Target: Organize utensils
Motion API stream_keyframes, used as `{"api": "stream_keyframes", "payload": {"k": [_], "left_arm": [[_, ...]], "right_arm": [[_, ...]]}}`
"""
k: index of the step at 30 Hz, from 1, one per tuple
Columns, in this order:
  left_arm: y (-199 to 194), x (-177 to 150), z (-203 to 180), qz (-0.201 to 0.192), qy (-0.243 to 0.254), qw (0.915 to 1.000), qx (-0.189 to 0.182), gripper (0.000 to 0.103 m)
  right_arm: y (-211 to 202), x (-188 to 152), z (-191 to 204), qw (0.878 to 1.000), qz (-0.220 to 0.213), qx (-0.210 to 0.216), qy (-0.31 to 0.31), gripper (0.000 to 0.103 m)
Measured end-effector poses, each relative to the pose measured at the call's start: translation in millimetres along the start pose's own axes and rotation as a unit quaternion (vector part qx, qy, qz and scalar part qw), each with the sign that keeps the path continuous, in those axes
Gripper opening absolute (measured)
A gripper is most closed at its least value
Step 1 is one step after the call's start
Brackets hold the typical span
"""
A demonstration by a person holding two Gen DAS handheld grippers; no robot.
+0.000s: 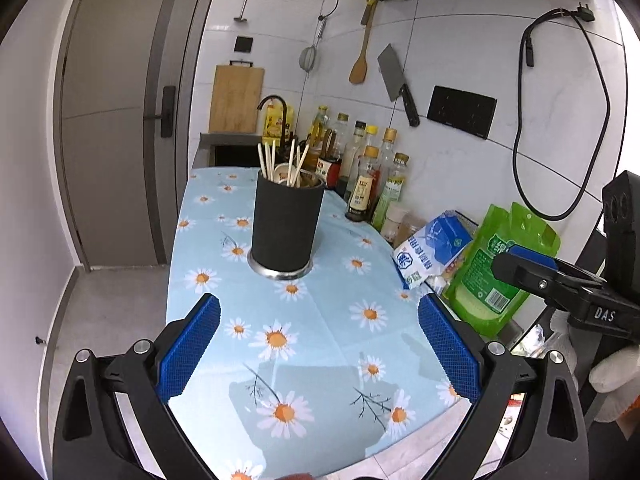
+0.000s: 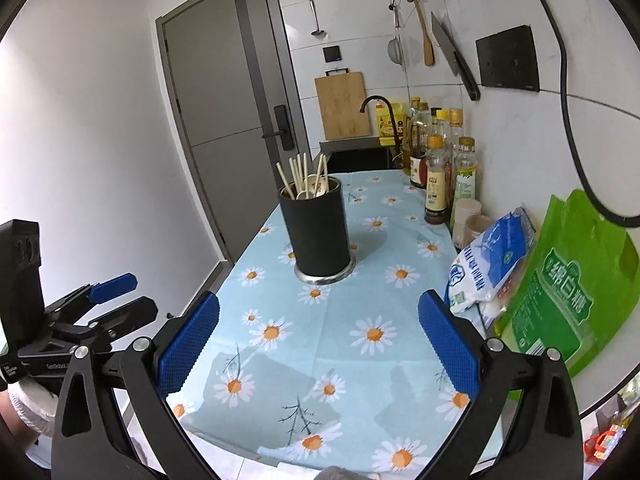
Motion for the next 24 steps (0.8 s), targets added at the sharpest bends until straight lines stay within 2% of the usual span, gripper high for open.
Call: {"api": "stream_keyframes", "payload": {"k": [11,24], "left_arm": [[-2,-7,5,0.013,0.009,0.9999,0.005,0.096],[-1,-8,-6,0.023,0.019,0.9994,-0.016,0.096]], "right_arm": [[9,-15,7,1.0,0.016,0.009,0.006,0.098],[12,-19,10,1.0,0.022,0.013,0.006,0.098]]}}
Point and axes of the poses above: each gripper's, at about its wrist camera, not at the fingertips, and y roughly the way its jaws point, z to its left, x to its top, the point moved 9 cm from there along y, roughly the way its jaws point, and after that the axes turned 1 degree about -x, right-handed, at the moved point
